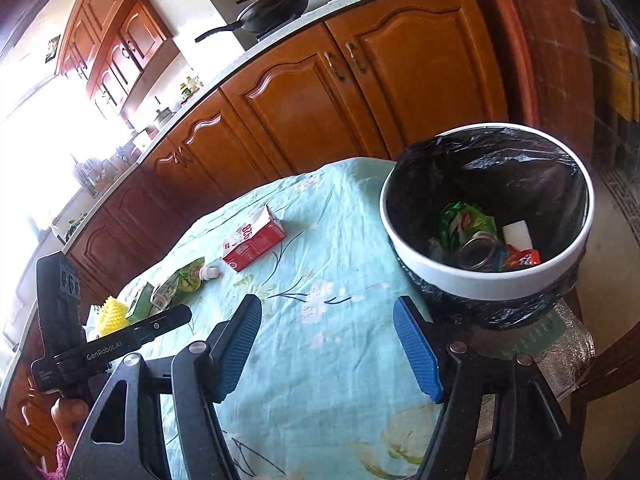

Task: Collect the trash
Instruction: 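Bring both open tools back over the table, then close left tool on the green drink pouch while right tool grasps the red-and-white milk carton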

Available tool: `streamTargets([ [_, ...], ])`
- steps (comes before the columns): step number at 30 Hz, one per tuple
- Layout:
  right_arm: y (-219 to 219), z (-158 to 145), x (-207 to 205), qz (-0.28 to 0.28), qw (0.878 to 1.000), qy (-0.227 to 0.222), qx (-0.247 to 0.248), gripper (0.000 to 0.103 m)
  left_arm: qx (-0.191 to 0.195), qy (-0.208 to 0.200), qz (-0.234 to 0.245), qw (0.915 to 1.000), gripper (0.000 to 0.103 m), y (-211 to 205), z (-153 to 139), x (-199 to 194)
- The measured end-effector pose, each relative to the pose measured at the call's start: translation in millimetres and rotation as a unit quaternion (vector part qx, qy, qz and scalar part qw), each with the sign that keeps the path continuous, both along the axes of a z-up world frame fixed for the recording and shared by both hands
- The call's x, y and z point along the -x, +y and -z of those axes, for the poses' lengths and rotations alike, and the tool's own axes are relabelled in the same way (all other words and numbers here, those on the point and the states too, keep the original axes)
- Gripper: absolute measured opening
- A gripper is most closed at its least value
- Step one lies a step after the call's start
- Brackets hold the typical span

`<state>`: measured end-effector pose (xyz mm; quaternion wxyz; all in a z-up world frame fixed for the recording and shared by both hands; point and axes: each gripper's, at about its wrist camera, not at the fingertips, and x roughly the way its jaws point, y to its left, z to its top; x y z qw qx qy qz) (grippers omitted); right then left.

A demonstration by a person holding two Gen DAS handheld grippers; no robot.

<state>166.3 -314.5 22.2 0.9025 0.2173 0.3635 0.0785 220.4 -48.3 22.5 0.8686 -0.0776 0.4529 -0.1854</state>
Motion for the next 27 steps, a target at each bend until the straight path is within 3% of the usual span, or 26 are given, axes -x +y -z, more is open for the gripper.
streamTargets([
  [10,40.6,-0.3,-17.3,-0.049,0.999,0.009,0.012,0.070,-0.024,-0.014,-0.022,0.9994,0.039,51.3,-4.8,-0.1],
  [21,69.1,-0.1,-52.3,-0.102,0.994,0.021,0.030,0.071,-0.106,-0.045,0.005,0.9933,0.039,69.6,-12.7,-28.0],
  [27,77.4,-3.9,-96.2,-0.124,0.991,0.025,0.032,0.071,-0.138,-0.049,0.016,0.9890,0.039,73.8,-13.6,-57.6],
])
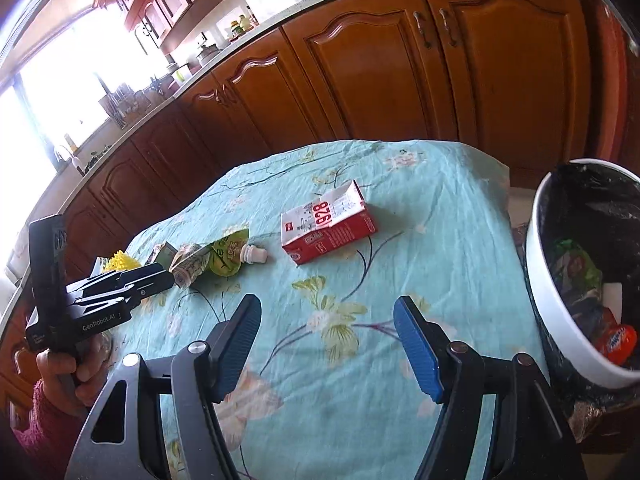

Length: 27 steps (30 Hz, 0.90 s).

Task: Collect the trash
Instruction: 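Close left tool on the green drink pouch while right tool grasps the red-and-white milk carton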

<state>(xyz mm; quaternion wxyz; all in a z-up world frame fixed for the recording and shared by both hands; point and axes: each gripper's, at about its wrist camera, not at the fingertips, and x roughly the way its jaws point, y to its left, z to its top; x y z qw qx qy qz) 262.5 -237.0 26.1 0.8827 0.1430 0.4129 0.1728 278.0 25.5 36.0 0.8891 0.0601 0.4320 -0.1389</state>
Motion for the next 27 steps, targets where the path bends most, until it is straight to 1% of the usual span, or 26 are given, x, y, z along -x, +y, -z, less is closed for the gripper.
streamTargets([
  [3,5.0,-3.5,-35.0,-0.007,1.000,-0.005,0.002,0.071,-0.006,-0.003,-0.004,1.0000,0.039,4.3,0.0,-16.9],
  [6,10.9,-1.6,-73.2,-0.016,1.000,-0.005,-0.004,0.071,0.000,0.001,-0.005,1.0000,0.039,10.5,1.5,-34.5],
  [10,15.4,10.6,-123.9,-0.026,1.000,0.008,-0.015,0.071,0.012,0.021,-0.005,0.9997,0.039,15.1,8.4,-56.2],
  [12,19.0,17.9,-142.2,-0.033,0.999,0.014,-0.012,0.071,0.015,0.032,-0.003,0.9994,0.039,14.9,13.0,-64.3],
  [14,21.5,25.8,-155.3,-0.050,0.998,0.023,-0.026,0.071,0.022,0.047,-0.001,0.9987,0.039,14.3,18.6,-70.5],
  [17,23.0,36.9,-162.9,-0.076,0.995,0.045,-0.057,0.070,0.027,0.073,0.003,0.9970,0.039,11.6,28.1,-73.9],
  [20,23.6,44.4,-158.1,-0.097,0.991,0.062,-0.069,0.068,0.020,0.080,0.012,0.9965,0.039,7.0,32.8,-65.9],
  [22,22.5,48.5,-149.0,-0.100,0.990,0.073,-0.063,0.065,0.020,0.080,0.018,0.9964,0.041,4.8,31.7,-55.7],
  [24,18.3,52.2,-135.2,-0.103,0.989,0.084,-0.064,0.064,0.027,0.088,0.019,0.9956,0.046,5.1,30.7,-45.2],
  [27,12.2,55.5,-110.9,-0.112,0.987,0.096,-0.067,0.064,0.039,0.091,0.025,0.9948,0.047,5.9,25.5,-24.5],
])
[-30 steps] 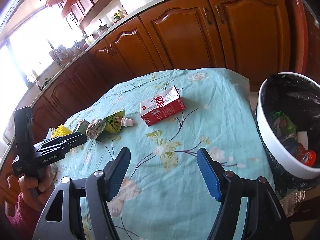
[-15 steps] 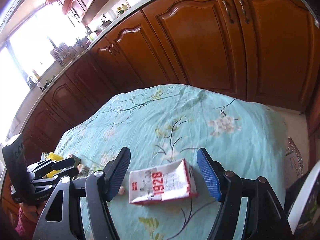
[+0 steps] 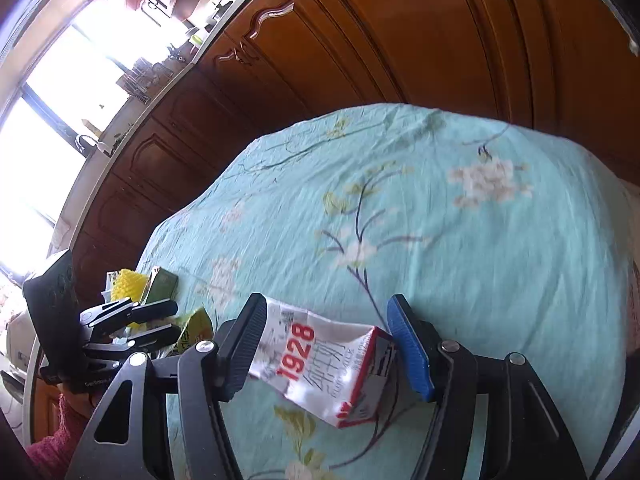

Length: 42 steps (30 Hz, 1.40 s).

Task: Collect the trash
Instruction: 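Close left tool on the green drink pouch while right tool grasps the red-and-white milk carton, then carry the pouch in left tool while right tool carries the milk carton to the bin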

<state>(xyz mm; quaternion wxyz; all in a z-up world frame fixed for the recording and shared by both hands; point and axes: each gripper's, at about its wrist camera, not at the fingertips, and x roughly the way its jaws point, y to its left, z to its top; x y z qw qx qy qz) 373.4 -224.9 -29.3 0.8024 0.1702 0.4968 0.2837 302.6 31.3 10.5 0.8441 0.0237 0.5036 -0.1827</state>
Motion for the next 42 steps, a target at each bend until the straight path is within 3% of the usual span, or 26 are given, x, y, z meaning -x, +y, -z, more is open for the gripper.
streamTargets([
  [3,-3.3,-3.6,31.0,-0.013,1.000,0.001,-0.007,0.066,0.020,0.010,0.021,0.9995,0.054,-3.8,-2.9,19.9],
  [8,-3.1,-15.2,62.6,-0.014,0.999,-0.025,0.025,0.066,-0.030,-0.015,0.028,0.9991,0.056,-15.6,-4.2,33.0],
  [11,-0.9,-20.7,64.8,0.004,0.997,-0.048,0.064,0.066,-0.031,-0.019,0.032,0.9988,0.057,-19.3,-6.6,28.8],
  [15,5.0,-22.4,60.1,0.008,0.995,-0.063,0.071,0.066,-0.053,-0.034,0.026,0.9977,0.057,-19.7,-8.0,20.1],
  [21,36.3,-19.5,61.5,-0.040,0.984,-0.098,0.142,0.066,-0.056,-0.039,0.056,0.9961,0.062,-21.4,-3.2,16.2],
  [24,44.2,-18.1,58.5,-0.051,0.981,-0.104,0.156,0.066,-0.043,-0.026,0.068,0.9965,0.062,-23.4,4.1,7.3],
  [27,46.6,-18.9,54.0,-0.051,0.980,-0.109,0.161,0.066,-0.053,-0.020,0.063,0.9964,0.062,-23.9,13.9,1.8],
  [28,46.8,-18.9,52.4,-0.050,0.979,-0.108,0.163,0.065,-0.056,-0.018,0.061,0.9964,0.060,-23.7,16.9,0.8],
  [30,46.3,-19.1,51.4,-0.047,0.980,-0.106,0.165,0.057,-0.053,-0.015,0.056,0.9969,0.042,-20.9,21.7,0.6],
  [34,41.9,-20.7,59.1,-0.038,0.979,-0.107,0.169,0.048,-0.038,-0.025,0.039,0.9982,0.029,-13.6,17.6,4.1],
  [42,18.4,-36.7,87.2,0.020,0.986,-0.105,0.125,0.047,0.002,-0.033,0.020,0.9992,0.023,-12.3,3.1,28.9],
])
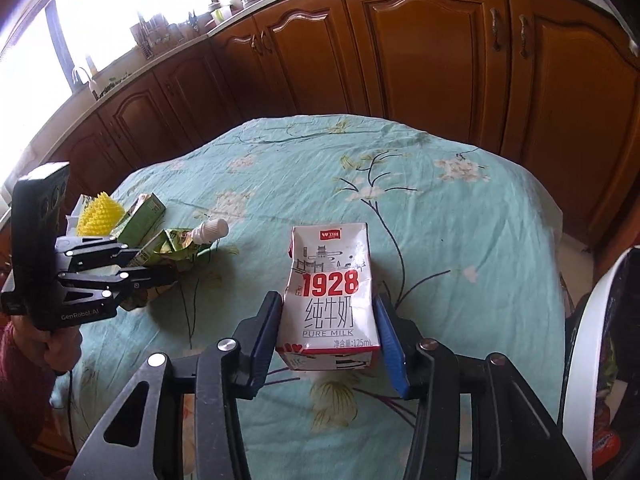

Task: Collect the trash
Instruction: 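Carry the pouch in left tool while right tool carries the milk carton to the bin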

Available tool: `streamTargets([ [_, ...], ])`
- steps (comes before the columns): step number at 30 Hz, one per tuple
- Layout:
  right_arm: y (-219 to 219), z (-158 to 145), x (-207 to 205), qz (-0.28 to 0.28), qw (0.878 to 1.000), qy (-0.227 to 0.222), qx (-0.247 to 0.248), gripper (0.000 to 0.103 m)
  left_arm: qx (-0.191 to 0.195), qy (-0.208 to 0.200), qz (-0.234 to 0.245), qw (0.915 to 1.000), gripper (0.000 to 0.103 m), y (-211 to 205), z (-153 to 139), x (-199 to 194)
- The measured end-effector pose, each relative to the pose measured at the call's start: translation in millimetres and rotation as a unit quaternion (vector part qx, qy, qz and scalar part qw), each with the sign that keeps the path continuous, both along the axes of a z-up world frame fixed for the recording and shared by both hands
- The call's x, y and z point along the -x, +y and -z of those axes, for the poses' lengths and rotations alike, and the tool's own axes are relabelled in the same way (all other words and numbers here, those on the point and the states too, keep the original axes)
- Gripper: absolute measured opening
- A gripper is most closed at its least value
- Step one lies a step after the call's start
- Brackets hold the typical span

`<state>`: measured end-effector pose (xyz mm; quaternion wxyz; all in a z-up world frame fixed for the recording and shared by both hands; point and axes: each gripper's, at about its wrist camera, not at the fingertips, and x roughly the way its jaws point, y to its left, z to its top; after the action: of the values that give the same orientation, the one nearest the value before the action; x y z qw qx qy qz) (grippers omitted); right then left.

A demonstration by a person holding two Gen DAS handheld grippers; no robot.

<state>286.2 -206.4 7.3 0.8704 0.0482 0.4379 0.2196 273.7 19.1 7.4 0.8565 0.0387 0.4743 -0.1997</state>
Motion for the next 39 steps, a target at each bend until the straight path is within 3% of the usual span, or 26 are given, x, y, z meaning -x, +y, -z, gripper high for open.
streamTargets([
  [7,-24.3,-9.0,34.1,0.039,0.998,0.009,-0.058,0.047,0.036,0.000,-0.002,0.9993,0.023,-15.3,-13.1,27.2],
  [16,0.2,14.6,56.4,0.015,0.999,0.042,0.026,0.051,0.047,0.011,-0.005,0.9988,0.023,-20.0,-9.3,45.8],
  [25,3.9,17.5,50.6,0.027,0.998,0.035,0.038,0.047,0.057,0.012,-0.027,0.9980,0.023,-17.5,-10.8,52.3],
  [34,-44.9,-11.0,91.7,0.099,0.995,0.000,-0.024,0.047,0.077,0.005,-0.009,0.9969,0.023,-59.5,-20.7,62.1],
  [39,-81.9,-12.2,112.3,0.137,0.987,0.007,-0.080,0.047,0.080,0.011,0.016,0.9966,0.023,-89.4,-21.1,65.6],
])
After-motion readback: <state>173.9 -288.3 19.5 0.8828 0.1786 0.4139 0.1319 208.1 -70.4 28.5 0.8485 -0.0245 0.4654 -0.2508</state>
